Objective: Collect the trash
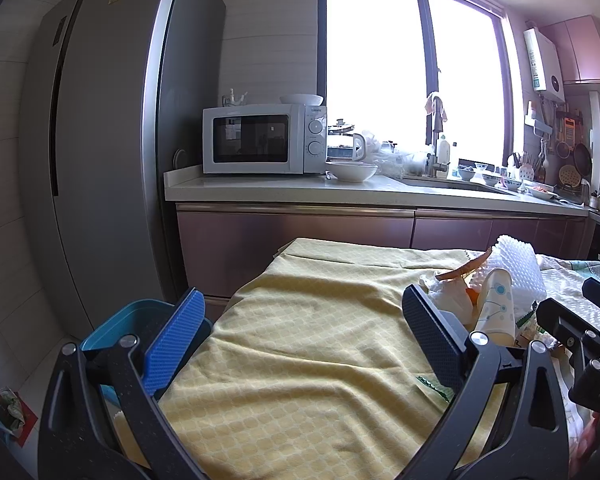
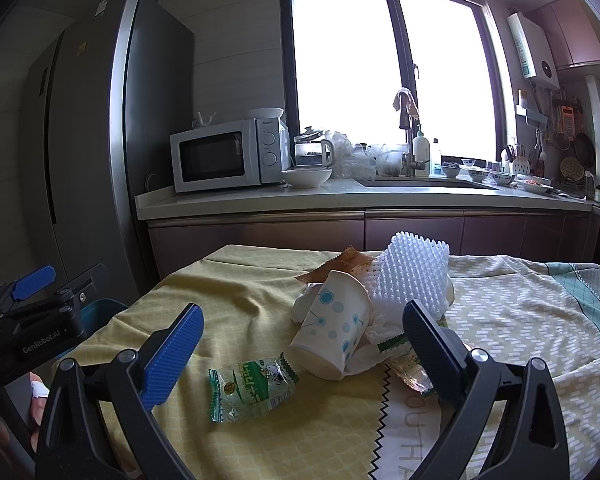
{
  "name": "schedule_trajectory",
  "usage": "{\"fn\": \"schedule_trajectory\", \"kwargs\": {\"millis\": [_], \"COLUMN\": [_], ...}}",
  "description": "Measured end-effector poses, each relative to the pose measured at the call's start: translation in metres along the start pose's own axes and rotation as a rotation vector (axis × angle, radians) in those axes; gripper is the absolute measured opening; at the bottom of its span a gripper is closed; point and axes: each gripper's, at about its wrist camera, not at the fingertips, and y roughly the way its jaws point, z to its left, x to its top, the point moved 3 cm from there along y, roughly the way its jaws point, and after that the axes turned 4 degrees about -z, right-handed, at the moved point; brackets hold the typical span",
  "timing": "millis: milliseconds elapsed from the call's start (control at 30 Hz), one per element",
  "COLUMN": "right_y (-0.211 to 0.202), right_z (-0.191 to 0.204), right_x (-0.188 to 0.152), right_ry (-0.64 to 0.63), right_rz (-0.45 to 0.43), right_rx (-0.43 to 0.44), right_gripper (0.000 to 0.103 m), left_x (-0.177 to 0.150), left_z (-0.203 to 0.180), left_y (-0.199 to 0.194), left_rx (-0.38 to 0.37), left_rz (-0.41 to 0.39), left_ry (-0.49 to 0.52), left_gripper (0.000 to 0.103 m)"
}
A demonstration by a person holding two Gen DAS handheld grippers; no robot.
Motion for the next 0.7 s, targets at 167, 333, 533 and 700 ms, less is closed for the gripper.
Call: {"fn": "schedule_trajectory", "kwargs": {"millis": [167,333,533,700], "right_y": [0.000,0.001,0.001,0.001], "right_z": [-0.002,-0.005,-0.006,-0.010], "right_x": [0.000,0.000,0.000,0.000], "right_ry": [0.001,0.005,0.005,0.002], "right_rz": [-0.001,-0.003,-0.007,-0.006], "right_rx": [-0.001,-0.006,-0.010,-0.015], "right_gripper": [0.096,0.096,0.096,0.096], "left_x": [0.000,-0.001,-0.003,-0.006], "left_z": [-0.001,-0.004,-0.008,-0.014], "left_y": [0.000,0.002,0.003,0.005], "left_rx": [-0.003,-0.012,-0.032,-0.068], "left_rz": [0.000,-0.002,-0.005,0.004], "left_ry": [-0.001,-0.002,0.000,0.012], "left_gripper": [0.097,0.097,0.097,0.097]}}
